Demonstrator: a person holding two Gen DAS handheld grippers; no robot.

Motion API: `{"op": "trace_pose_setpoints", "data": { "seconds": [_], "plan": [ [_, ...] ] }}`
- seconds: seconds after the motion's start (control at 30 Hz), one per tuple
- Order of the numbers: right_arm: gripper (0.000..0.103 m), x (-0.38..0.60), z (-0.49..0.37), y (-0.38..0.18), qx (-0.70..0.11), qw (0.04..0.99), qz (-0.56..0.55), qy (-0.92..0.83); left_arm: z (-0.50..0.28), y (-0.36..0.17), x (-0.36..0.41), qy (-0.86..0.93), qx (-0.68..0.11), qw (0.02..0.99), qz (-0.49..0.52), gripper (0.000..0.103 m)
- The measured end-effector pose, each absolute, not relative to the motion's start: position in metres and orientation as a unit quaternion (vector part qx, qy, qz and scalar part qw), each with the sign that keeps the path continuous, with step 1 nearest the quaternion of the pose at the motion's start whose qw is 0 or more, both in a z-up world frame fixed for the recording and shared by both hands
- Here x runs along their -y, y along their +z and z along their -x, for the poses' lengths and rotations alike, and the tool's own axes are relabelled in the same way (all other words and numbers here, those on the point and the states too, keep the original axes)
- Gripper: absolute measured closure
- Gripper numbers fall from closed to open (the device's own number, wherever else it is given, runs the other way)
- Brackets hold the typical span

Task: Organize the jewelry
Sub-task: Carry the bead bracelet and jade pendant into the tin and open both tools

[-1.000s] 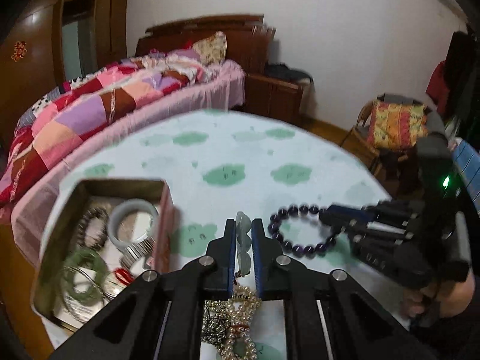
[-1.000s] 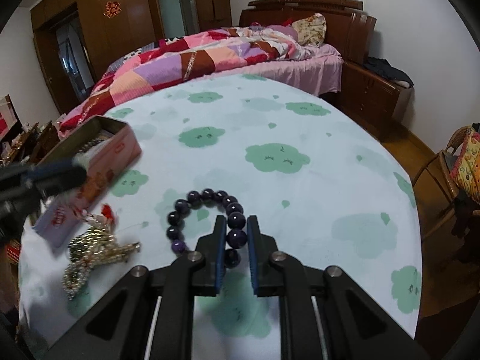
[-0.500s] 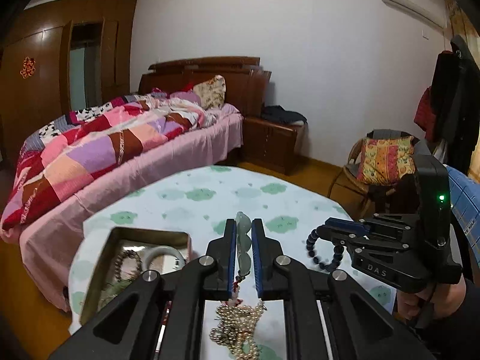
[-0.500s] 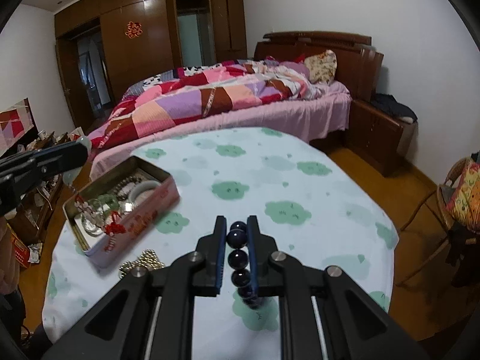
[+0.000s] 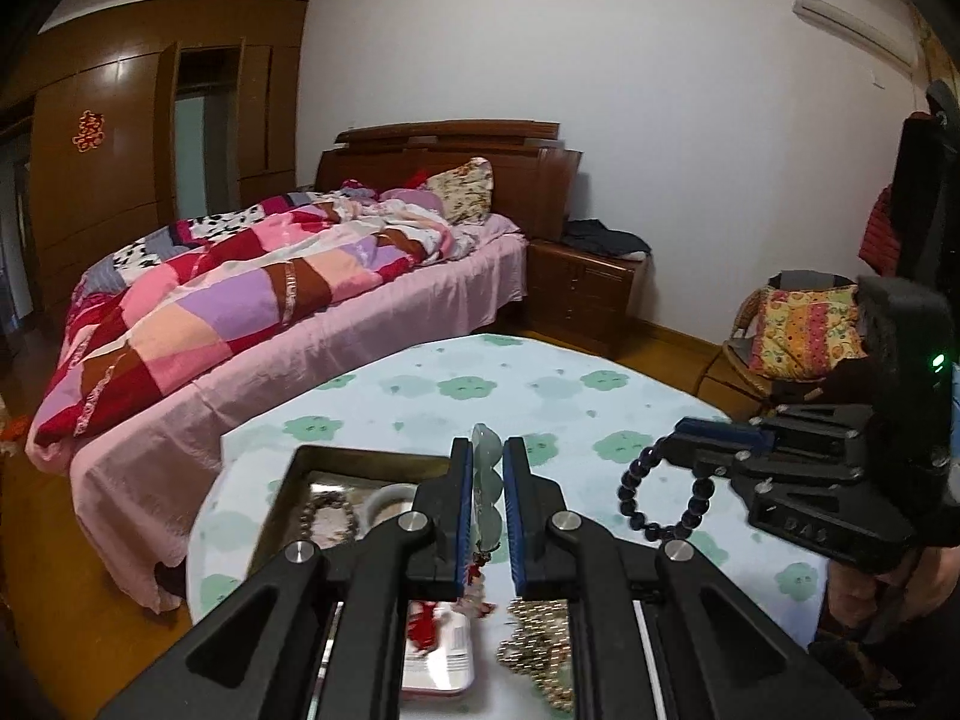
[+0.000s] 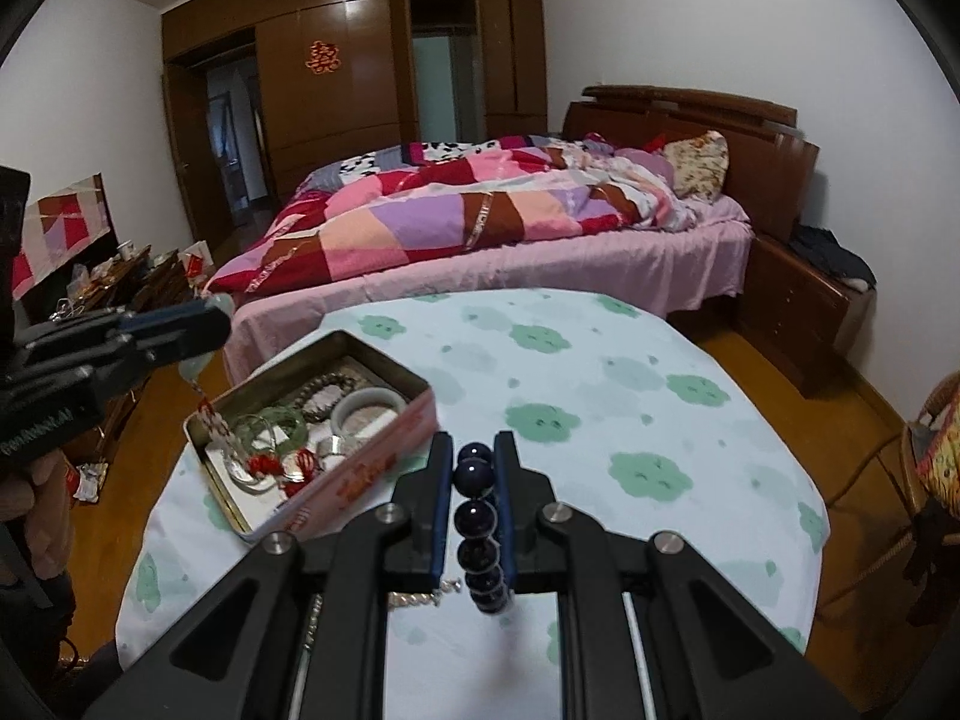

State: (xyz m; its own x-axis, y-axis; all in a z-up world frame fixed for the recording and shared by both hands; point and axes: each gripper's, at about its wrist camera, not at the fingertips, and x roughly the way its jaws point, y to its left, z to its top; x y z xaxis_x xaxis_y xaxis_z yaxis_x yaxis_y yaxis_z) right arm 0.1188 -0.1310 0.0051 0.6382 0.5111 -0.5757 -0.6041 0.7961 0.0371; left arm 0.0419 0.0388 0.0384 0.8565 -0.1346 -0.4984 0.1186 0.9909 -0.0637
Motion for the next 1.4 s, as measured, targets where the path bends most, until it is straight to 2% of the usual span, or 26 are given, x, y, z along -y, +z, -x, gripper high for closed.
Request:
{"op": "trace_pose_setpoints", "data": {
  "seconds": [0.7, 1.4],
  "plan": [
    [0.088, 0.057, -0.114, 0.022, -0.266, 0.882, 0.117, 0.372, -0.046, 0.015, -0.088, -0.016, -0.282, 0.959, 0.025, 0.094],
    [0.088, 0.004, -0.102, -0.005, -0.293, 0.848, 0.135, 0.42, -0.056, -0.003, -0.122, -0.001, -0.303, 0.951, 0.06, 0.094]
  ]
}}
